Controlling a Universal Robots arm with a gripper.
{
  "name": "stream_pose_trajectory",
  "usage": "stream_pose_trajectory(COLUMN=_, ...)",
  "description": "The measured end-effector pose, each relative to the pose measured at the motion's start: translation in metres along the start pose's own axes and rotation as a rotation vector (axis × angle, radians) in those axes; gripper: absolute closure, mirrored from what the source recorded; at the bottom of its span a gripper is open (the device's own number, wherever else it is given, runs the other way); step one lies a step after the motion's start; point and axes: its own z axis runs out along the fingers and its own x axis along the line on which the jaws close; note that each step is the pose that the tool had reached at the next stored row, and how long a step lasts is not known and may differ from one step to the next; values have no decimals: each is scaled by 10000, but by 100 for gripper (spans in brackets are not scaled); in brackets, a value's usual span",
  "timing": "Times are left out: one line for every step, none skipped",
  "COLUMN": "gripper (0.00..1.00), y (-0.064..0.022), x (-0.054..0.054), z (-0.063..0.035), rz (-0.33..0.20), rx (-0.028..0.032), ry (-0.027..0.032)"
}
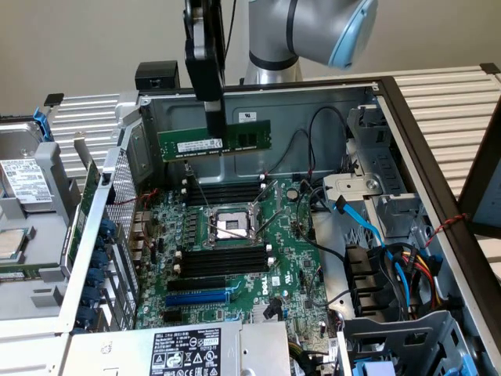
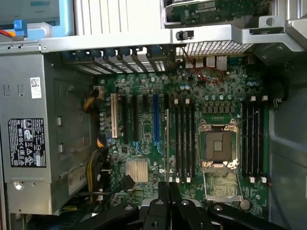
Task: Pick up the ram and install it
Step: 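Pick up the ram and move it above insertion slot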
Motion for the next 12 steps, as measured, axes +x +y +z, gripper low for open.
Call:
stream_pose_trajectory(gripper=88, y=-22, x=-13, z=1, rz=0, rx=-1, ry=4)
stream_pose_trajectory(gripper=88, y=-38, x=-30, z=1, rz=-1, rx=-3, ry=10)
stream_pose_trajectory(gripper=88, y=-52, x=-48, z=1, rz=0, rx=-4, ry=17)
stream_pose_trajectory(gripper=88, y=-65, x=-67, z=2, rz=-1, rx=-6, ry=25)
stream_pose_trajectory(gripper=88, y=-78, x=-87, z=3, rz=-3, rx=-9, ry=31)
stream_pose_trajectory(gripper=88, y=-91, x=-107, z=3, rz=-4, rx=-13, ry=40)
stream_pose_trajectory(gripper=88, y=-103, x=-125, z=4, rz=-5, rx=-17, ry=46)
stream_pose_trajectory(gripper=88, y=-114, x=-136, z=4, rz=-6, rx=-21, ry=49)
stream_pose_trajectory(gripper=88, y=-121, x=-138, z=6, rz=-5, rx=-21, ry=47)
stream_pose_trajectory(gripper=88, y=-123, x=-139, z=7, rz=-4, rx=-21, ry=46)
stream_pose_trajectory(gripper=88, y=-124, x=-139, z=7, rz=-5, rx=-23, ry=47)
stream_pose_trajectory(gripper=88, y=-125, x=-139, z=7, rz=-4, rx=-27, ry=48)
